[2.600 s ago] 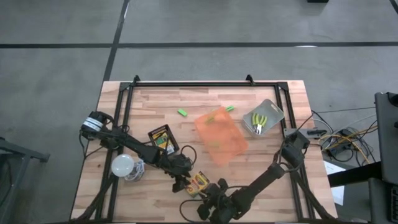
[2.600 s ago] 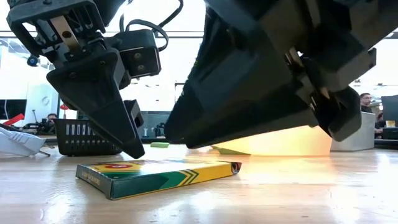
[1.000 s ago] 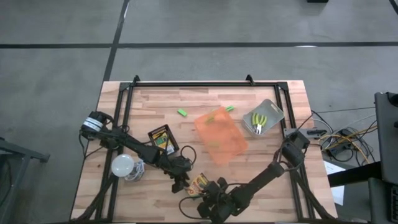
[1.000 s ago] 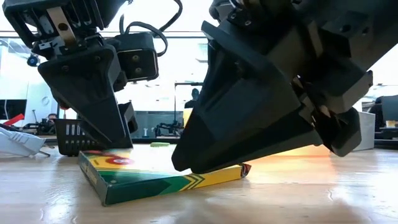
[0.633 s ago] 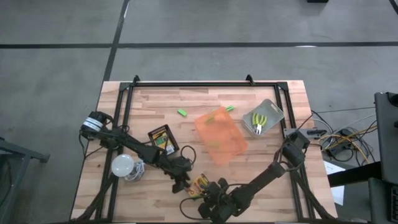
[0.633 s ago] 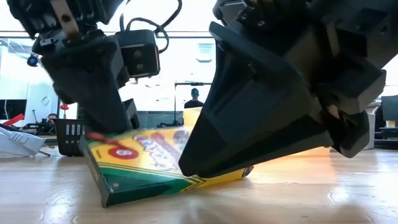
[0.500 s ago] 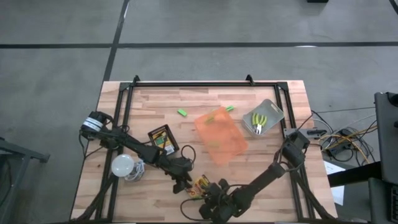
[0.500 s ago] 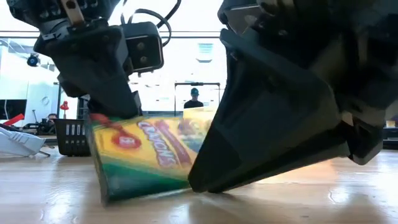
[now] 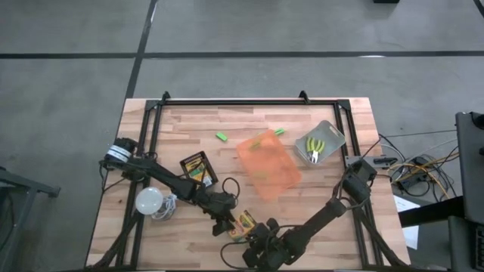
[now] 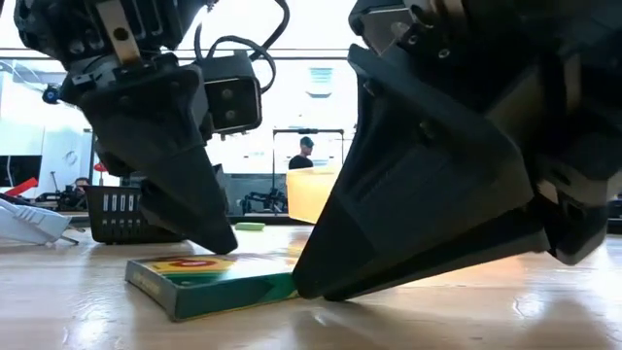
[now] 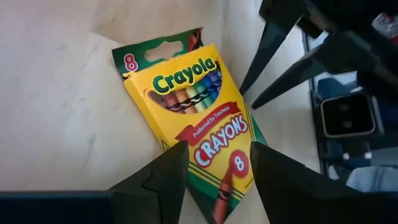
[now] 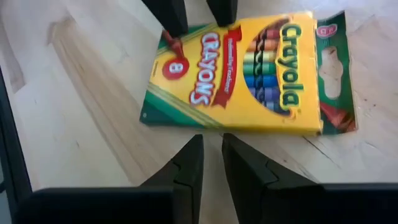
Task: Pick & Place School Supplies
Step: Put the yellow crayon box into the black bin
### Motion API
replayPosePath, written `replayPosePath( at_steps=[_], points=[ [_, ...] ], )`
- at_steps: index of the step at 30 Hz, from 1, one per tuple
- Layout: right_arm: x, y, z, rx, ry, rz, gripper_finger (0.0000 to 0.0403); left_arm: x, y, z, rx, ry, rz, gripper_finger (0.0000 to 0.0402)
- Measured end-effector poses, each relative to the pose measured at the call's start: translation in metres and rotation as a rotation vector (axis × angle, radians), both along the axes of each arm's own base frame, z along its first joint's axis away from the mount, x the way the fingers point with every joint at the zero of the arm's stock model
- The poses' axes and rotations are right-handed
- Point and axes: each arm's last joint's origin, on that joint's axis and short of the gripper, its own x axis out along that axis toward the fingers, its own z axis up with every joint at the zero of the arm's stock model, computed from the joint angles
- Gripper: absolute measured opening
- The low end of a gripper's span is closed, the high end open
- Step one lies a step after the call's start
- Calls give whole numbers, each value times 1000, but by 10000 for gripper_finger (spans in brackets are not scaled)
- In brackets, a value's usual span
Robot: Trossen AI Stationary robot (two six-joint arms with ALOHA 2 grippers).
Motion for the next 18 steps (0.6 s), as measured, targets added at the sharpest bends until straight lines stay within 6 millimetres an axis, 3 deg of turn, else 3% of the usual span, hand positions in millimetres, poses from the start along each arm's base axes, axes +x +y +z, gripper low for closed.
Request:
replayPosePath(
  at_steps=[12, 18],
  points=[
    [-14, 18, 1, -34, -123, -67, 64, 3, 1, 0, -20, -29, 5, 181],
    [-12, 18, 8, -32, -148, -78, 72, 4, 2, 0, -22, -31, 8, 181]
  ],
)
